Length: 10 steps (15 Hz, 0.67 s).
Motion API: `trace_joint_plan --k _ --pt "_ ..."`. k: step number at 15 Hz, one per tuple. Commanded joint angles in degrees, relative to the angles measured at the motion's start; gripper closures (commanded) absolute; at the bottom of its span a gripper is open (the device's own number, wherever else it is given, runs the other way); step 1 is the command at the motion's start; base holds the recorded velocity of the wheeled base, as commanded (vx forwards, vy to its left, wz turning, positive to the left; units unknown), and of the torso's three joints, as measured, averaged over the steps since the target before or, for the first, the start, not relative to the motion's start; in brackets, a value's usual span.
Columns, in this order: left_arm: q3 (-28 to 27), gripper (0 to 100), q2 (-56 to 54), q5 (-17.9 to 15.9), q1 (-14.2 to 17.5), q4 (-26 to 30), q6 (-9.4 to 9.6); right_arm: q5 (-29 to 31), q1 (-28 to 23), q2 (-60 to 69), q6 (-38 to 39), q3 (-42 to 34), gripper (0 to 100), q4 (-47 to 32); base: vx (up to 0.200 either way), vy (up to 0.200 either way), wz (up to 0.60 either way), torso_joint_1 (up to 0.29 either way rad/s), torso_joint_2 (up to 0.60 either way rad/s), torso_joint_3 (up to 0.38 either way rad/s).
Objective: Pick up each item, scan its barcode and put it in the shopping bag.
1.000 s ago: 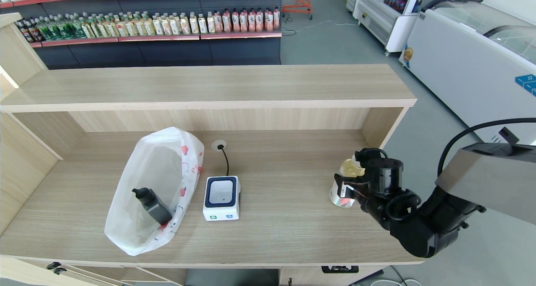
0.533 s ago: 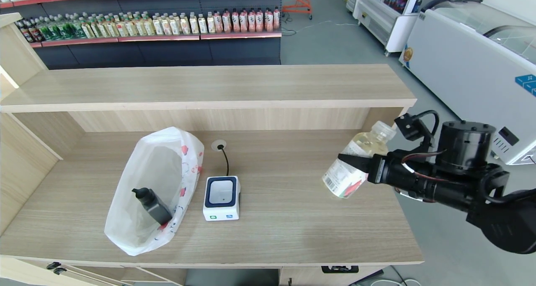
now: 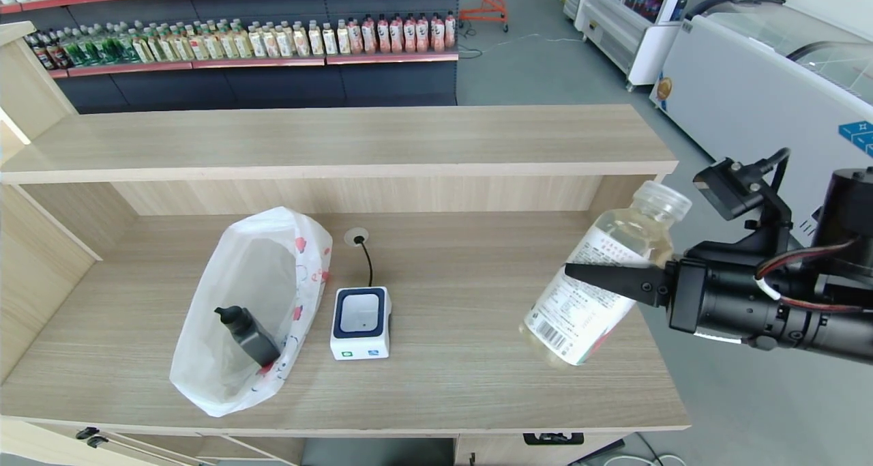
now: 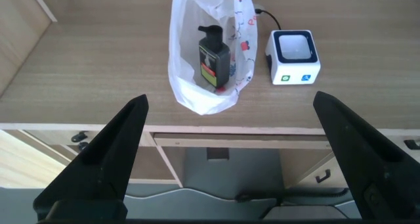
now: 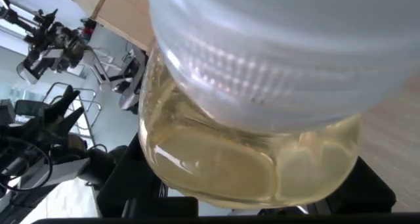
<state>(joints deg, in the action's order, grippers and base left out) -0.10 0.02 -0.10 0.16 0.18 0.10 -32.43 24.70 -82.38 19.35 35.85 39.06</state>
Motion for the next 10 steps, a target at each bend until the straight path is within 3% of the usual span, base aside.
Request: trace_joint_plan --k 1,10 --pt "0.0 0 0.0 0.0 0.0 0.0 -0.01 -0.1 1.9 2.4 0.0 0.0 100 -0.2 0.000 0.000 0.00 0.000 0.00 0.000" --pt "0.0 0 0.0 0.0 0.0 0.0 -0.01 -5.4 3.6 0.5 1.4 2.1 100 -0.4 0.000 0.000 0.00 0.000 0.00 0.000"
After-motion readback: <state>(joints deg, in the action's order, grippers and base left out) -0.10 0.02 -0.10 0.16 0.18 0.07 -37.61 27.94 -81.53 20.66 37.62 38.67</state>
